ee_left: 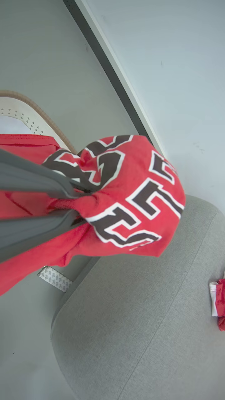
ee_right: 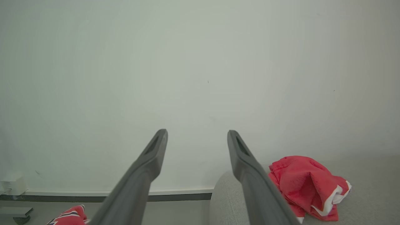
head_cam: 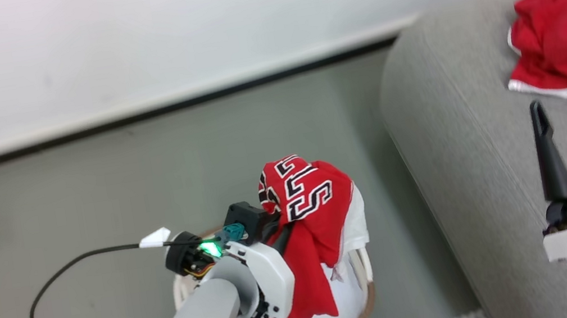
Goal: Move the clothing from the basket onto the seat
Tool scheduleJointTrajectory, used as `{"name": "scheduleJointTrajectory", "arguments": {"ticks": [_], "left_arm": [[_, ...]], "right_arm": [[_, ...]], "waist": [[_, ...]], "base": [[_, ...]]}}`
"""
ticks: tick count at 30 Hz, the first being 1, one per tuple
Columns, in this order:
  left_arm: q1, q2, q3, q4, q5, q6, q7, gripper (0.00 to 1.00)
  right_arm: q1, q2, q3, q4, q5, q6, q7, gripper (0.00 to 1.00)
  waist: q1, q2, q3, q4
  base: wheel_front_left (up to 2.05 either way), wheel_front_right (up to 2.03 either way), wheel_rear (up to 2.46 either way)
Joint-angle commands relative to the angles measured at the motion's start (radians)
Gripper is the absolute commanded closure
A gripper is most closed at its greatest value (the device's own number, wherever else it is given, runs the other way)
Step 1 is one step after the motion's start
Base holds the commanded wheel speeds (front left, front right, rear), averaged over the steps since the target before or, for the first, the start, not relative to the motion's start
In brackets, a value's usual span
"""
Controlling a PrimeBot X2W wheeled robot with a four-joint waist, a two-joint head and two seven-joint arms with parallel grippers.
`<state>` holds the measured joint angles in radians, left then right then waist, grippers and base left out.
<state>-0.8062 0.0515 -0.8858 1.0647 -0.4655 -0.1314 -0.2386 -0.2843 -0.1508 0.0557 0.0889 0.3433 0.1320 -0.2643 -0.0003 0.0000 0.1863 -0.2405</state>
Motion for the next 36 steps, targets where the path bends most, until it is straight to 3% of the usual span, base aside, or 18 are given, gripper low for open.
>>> {"name": "scheduleJointTrajectory", "arguments": {"ticks": [1, 18, 36], "left_arm": [[0.021, 0.001, -0.006, -0.019, -0.030, 0.002, -0.011, 1.00], [-0.057, 0.020, 0.035, -0.258, -0.268, 0.002, -0.019, 1.00], [-0.039, 0.059, 0.059, -0.409, -0.300, 0.043, 0.014, 1.00]], "right_arm": [[0.029, -0.013, 0.013, 0.013, 0.006, -0.003, 0.000, 0.00], [0.136, -0.029, 0.097, 0.086, 0.058, -0.003, 0.000, 0.00], [0.154, -0.038, 0.179, 0.102, 0.081, -0.003, 0.000, 0.00]], "waist": [[0.0003, 0.0000, -0.082, 0.043], [0.0003, 0.0000, -0.225, 0.109], [0.0003, 0.0000, -0.258, 0.135]], "base": [[0.00, 0.00, 0.00], [0.00, 0.00, 0.00], [0.00, 0.00, 0.00]]}}
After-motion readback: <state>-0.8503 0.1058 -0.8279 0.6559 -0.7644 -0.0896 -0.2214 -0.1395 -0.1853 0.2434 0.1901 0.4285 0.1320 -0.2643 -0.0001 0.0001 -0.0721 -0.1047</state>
